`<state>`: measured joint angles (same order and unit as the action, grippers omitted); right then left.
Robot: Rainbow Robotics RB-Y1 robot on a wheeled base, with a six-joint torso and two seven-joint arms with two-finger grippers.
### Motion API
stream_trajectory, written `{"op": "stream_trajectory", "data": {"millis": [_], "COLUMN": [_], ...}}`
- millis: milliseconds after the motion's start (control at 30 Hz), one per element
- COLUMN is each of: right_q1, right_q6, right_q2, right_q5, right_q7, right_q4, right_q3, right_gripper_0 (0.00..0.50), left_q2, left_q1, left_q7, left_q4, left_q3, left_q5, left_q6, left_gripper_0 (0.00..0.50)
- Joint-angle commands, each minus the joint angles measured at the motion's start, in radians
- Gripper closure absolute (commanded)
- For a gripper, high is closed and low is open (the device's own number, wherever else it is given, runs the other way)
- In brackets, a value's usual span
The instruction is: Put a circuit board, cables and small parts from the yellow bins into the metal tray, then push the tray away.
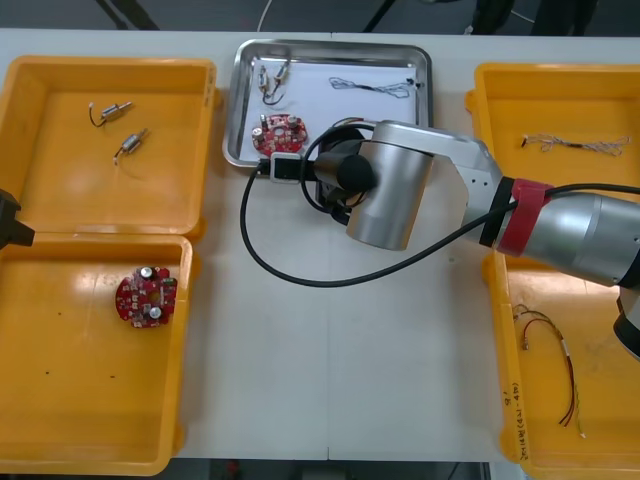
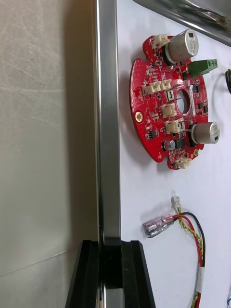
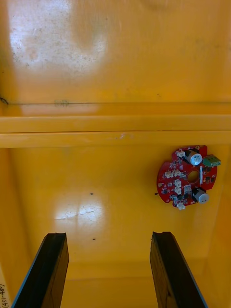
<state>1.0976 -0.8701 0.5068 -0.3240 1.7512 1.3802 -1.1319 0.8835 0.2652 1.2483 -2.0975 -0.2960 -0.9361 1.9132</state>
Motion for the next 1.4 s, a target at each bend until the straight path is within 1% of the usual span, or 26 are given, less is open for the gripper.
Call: {"op": "stream_trajectory", "data": {"millis": [33,600,733,867,967,1000,1033,1100,1133,1167,1200,1267,1400], "right_q1": [0.054,0.114,0.123,0.123,0.123,0.122,0.123,0.123,0.122,0.123,0.123,0.123,0.125], "right_q6": [0.04,0.059,0.057,0.057,0.057,0.057,0.057,0.057,0.056,0.056,0.054,0.048,0.031], "right_q2": [0.012,0.007,0.004,0.004,0.004,0.004,0.004,0.004,0.004,0.004,0.004,0.004,0.003], "right_q5": [0.013,0.008,-0.026,-0.029,-0.049,-0.056,-0.058,-0.058,-0.059,-0.058,-0.059,-0.059,-0.089], "right_q7": [0.047,0.065,0.068,0.07,0.071,0.074,0.074,0.079,0.08,0.08,0.08,0.08,0.08], "right_q4": [-0.02,-0.092,-0.105,-0.107,-0.11,-0.112,-0.112,-0.112,-0.112,-0.112,-0.112,-0.112,-0.107], "right_q3": [0.023,-0.006,-0.008,-0.008,-0.008,-0.008,-0.008,-0.008,-0.008,-0.008,-0.008,-0.008,-0.008], "right_gripper_0": [0.5,0.5,0.5,0.5,0.5,0.385,0.336,0.132,0.097,0.035,0.006,0.0,0.0], "left_q2": [-0.009,-0.009,-0.009,-0.009,-0.009,-0.009,-0.009,-0.009,-0.009,-0.009,-0.009,-0.009,-0.009], "left_q1": [-0.018,-0.018,-0.018,-0.018,-0.018,-0.018,-0.018,-0.018,-0.018,-0.018,-0.018,-0.018,-0.018], "left_q7": [0.02,0.02,0.02,0.02,0.02,0.02,0.02,0.02,0.02,0.02,0.02,0.02,0.02], "left_q4": [-0.022,-0.022,-0.022,-0.022,-0.022,-0.022,-0.022,-0.022,-0.022,-0.022,-0.022,-0.022,-0.022], "left_q3": [-0.029,-0.029,-0.029,-0.029,-0.029,-0.029,-0.029,-0.029,-0.029,-0.029,-0.029,-0.029,-0.029], "left_q5": [-0.007,-0.007,-0.007,-0.007,-0.007,-0.007,-0.007,-0.007,-0.007,-0.007,-0.007,-0.007,-0.007], "left_q6": [0.007,0.007,0.007,0.007,0.007,0.007,0.007,0.007,0.007,0.007,0.007,0.007,0.007], "left_gripper_0": [0.0,0.0,0.0,0.0,0.0,0.0,0.0,0.0,0.0,0.0,0.0,0.0,0.0]}}
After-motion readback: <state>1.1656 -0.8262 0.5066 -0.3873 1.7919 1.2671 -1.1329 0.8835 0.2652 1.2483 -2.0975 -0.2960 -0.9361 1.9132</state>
